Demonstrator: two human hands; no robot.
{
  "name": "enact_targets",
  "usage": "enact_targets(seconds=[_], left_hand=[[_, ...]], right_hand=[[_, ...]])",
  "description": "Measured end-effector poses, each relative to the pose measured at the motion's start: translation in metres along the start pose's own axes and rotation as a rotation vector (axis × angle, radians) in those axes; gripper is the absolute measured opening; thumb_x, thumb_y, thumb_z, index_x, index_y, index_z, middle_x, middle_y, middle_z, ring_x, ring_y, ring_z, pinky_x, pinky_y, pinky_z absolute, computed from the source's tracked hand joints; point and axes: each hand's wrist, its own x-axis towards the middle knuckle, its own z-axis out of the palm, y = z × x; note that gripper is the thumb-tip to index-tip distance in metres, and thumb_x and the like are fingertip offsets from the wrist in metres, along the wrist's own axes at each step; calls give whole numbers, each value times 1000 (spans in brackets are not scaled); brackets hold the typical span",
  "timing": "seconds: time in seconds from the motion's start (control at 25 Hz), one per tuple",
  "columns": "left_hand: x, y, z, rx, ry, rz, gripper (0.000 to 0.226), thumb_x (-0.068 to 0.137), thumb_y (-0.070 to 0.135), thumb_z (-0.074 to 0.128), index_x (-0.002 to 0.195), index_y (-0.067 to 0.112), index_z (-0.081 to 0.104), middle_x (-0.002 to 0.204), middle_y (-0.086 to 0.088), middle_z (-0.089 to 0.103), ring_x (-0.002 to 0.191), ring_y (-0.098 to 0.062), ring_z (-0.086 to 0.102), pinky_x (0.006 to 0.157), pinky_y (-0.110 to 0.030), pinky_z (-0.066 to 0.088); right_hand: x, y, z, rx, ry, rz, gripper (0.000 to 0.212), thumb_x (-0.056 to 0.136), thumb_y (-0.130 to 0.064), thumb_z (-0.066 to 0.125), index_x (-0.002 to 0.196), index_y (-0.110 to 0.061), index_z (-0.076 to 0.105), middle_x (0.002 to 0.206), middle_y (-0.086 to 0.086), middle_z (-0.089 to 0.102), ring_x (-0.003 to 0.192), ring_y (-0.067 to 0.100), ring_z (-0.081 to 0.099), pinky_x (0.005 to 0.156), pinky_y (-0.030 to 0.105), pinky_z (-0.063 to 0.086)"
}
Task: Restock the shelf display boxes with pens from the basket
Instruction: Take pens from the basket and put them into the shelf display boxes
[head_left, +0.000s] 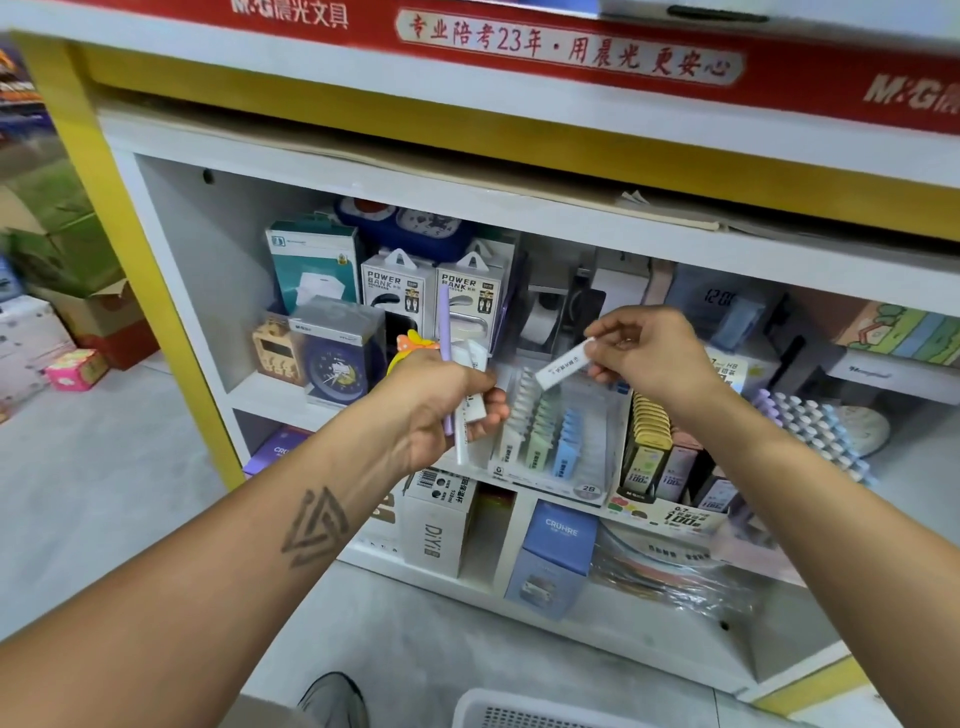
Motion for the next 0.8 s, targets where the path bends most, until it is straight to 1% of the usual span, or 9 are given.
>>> enact_targets(seconds=[0.04,0.12,0.2,0.28,0.4,0.48,0.64,0.72,0.8], left_hand=[[1,0,-2,-4,-1,-2,30,96,-4,54,124,-13,54,82,-20,63,62,-23,64,49,-26,56],[3,0,-4,-11,0,-5,30,96,-4,54,124,-13,54,82,-20,63,61,-23,65,49,-26,57],[6,-1,-5,-11,-1,-13,30,96,-4,54,125,-13,54,84,-21,63,61,-24,66,51,-27,58],[8,-2,-6,-12,-3,-22,31,96,-4,53,125,-12,54,84,-21,64,61,-24,67,52,-28,59],[11,-2,-7,-18,-3,-22,30,95,-4,54,125,-12,53,82,-21,65,58,-23,68,53,-29,59],[13,-2,-7,-22,-2,-24,31,95,-5,54,125,-12,53,82,-21,65,58,-24,68,53,-30,59],[14,-4,-5,-28,-9,-35,33,94,-4,57,125,-10,53,84,-22,66,61,-26,69,51,-30,59],[14,-4,-6,-32,-24,-40,33,93,-4,58,125,-9,53,85,-22,67,62,-26,70,51,-30,58],[14,-5,-6,-36,-37,-46,32,93,-4,59,124,-8,55,87,-22,68,64,-26,71,54,-31,59]], right_hand=[[7,1,3,-110,35,-42,9,91,-4,70,94,-12,71,87,11,74,68,17,72,61,23,58],[22,4,11,-428,105,-193,12,93,-10,68,104,-14,72,92,4,74,79,18,71,69,28,57],[35,8,22,-650,93,-312,16,94,-11,64,108,-14,70,99,8,71,89,26,67,78,33,56],[44,13,33,-769,38,-350,13,94,-11,62,106,-13,66,101,12,68,91,31,65,80,39,56],[55,20,46,-802,-41,-322,8,93,-10,62,100,-14,63,99,11,67,87,30,63,78,36,54],[59,23,51,-795,-80,-289,9,92,-8,64,97,-15,64,99,10,67,86,27,62,78,33,53],[63,27,55,-790,-139,-270,8,90,-6,67,94,-13,68,97,6,67,85,21,63,78,33,55],[65,25,56,-795,-169,-291,9,90,-6,69,93,-15,69,95,2,66,81,15,61,72,27,49],[67,21,56,-779,-205,-320,7,91,-8,69,93,-14,70,93,-1,64,82,15,61,72,25,45]])
